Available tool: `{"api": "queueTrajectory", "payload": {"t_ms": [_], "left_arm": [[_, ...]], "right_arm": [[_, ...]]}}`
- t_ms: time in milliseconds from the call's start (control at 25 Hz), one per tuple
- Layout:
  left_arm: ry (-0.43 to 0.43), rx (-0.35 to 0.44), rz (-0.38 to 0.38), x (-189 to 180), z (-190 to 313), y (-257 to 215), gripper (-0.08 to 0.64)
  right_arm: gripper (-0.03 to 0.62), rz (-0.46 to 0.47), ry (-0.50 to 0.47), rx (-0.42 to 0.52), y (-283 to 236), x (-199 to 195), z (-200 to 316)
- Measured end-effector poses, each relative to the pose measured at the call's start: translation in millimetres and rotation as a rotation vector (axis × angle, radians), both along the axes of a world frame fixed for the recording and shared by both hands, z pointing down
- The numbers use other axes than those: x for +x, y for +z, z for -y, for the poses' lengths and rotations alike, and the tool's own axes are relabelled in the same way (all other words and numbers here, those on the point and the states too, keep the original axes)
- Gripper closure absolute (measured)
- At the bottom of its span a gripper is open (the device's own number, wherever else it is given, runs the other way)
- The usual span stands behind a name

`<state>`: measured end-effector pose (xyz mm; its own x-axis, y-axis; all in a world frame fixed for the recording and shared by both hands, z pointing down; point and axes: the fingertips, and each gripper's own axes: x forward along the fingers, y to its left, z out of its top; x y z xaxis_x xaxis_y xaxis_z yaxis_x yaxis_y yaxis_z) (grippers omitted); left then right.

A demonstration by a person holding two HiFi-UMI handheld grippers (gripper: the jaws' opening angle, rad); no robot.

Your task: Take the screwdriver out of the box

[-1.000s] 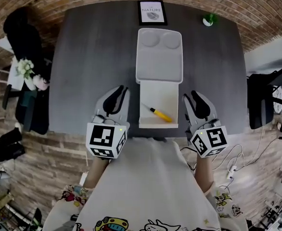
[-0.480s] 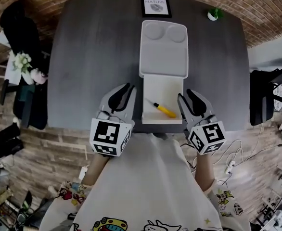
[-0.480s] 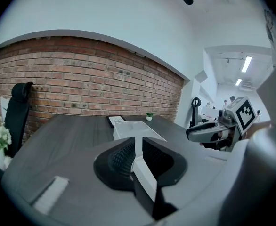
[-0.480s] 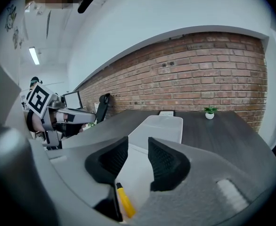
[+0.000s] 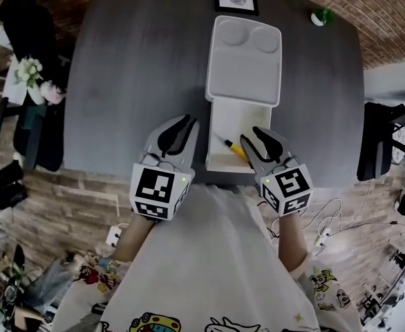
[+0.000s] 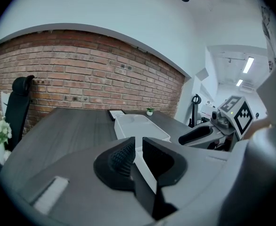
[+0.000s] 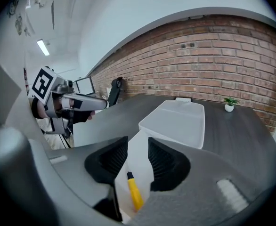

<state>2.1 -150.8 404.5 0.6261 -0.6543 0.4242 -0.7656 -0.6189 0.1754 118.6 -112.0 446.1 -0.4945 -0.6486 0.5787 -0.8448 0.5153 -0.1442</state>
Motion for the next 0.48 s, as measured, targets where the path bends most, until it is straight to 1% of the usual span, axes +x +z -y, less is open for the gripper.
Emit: {"api": "queueTrajectory", "payload": {"t_ms": [240,480], "left_arm": [[-0.019,-0.017,0.002,-7.7,-8.4,5.3,0.509],[-0.047,-0.008,0.000,-16.4,-9.4,5.9,0.509]], "right_arm": [[0.454,-0.064,-0.105,-0.081,24.7,-16.6,-10.8],[0.453,-0.150,-0.206,-0.179,51.9,-27.2,-23.5]]}}
